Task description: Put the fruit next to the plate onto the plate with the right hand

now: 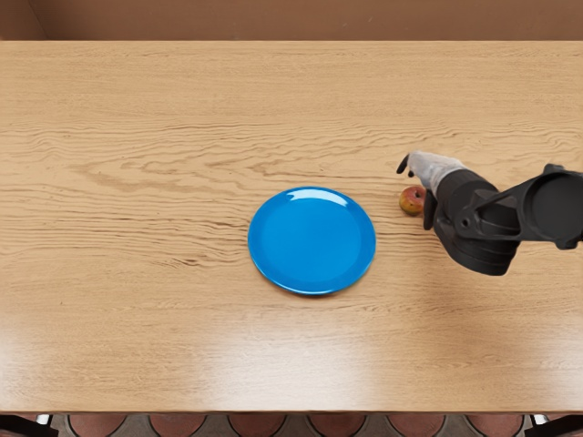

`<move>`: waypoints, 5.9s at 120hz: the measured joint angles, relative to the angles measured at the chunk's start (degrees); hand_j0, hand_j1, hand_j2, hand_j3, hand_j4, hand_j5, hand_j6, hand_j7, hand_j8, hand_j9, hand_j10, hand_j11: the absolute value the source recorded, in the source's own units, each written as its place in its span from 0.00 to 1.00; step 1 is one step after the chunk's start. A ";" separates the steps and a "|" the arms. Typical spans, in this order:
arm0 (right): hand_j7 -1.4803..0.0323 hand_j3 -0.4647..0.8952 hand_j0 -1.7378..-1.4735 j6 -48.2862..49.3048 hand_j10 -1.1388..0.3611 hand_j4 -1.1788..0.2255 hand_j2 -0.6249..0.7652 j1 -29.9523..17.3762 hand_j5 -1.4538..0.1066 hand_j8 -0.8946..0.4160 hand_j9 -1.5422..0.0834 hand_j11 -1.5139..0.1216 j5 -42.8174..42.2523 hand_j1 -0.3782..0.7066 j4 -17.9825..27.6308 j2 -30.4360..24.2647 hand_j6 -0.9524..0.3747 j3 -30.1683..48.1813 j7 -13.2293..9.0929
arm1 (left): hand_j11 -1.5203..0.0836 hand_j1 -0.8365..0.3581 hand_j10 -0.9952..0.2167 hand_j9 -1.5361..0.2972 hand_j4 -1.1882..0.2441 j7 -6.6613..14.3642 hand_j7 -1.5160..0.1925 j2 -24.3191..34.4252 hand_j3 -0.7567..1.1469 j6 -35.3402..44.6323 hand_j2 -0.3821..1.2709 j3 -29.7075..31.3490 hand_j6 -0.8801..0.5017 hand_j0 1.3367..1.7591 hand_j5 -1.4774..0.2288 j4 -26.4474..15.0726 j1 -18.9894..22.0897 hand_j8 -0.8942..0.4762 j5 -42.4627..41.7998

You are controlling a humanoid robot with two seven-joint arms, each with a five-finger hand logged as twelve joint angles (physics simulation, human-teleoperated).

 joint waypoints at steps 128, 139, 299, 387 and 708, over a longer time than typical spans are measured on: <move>0.69 0.34 0.30 -0.39 0.54 0.60 0.40 -7.65 0.66 0.43 0.68 0.66 0.05 0.39 -11.56 5.69 0.47 1.37 -0.17 | 0.95 0.99 0.82 0.84 0.83 0.00 0.89 0.00 0.40 0.00 0.23 -0.01 0.64 0.76 0.87 0.00 0.00 0.65 0.00; 0.67 0.34 0.30 -0.39 0.52 0.59 0.40 -7.93 0.64 0.41 0.66 0.64 0.07 0.42 -11.58 5.70 0.45 1.39 -0.18 | 0.95 0.99 0.82 0.84 0.83 0.00 0.89 0.00 0.40 0.00 0.23 0.01 0.64 0.76 0.87 0.00 0.00 0.65 0.00; 0.31 0.34 0.33 -0.19 0.29 0.30 0.57 -7.08 0.25 0.34 0.30 0.28 0.24 0.53 -12.17 5.56 0.33 7.93 -2.33 | 0.95 0.99 0.82 0.84 0.83 0.00 0.89 0.00 0.40 0.00 0.23 0.00 0.64 0.76 0.87 0.00 0.00 0.65 0.00; 0.30 0.34 0.30 -0.14 0.31 0.31 0.78 2.09 0.22 0.39 0.28 0.25 0.58 0.64 -0.40 12.09 0.38 15.09 -6.72 | 0.95 0.99 0.82 0.84 0.83 0.00 0.89 0.00 0.40 0.00 0.23 0.02 0.64 0.76 0.87 0.00 0.00 0.65 0.00; 0.95 0.34 0.30 69.63 0.74 0.82 0.45 -12.32 0.91 0.66 0.93 0.90 0.62 0.06 -7.34 -36.66 0.69 48.77 20.38 | 0.95 0.99 0.82 0.84 0.83 0.00 0.89 0.00 0.40 0.00 0.23 -0.04 0.64 0.76 0.87 0.00 -0.26 0.65 0.00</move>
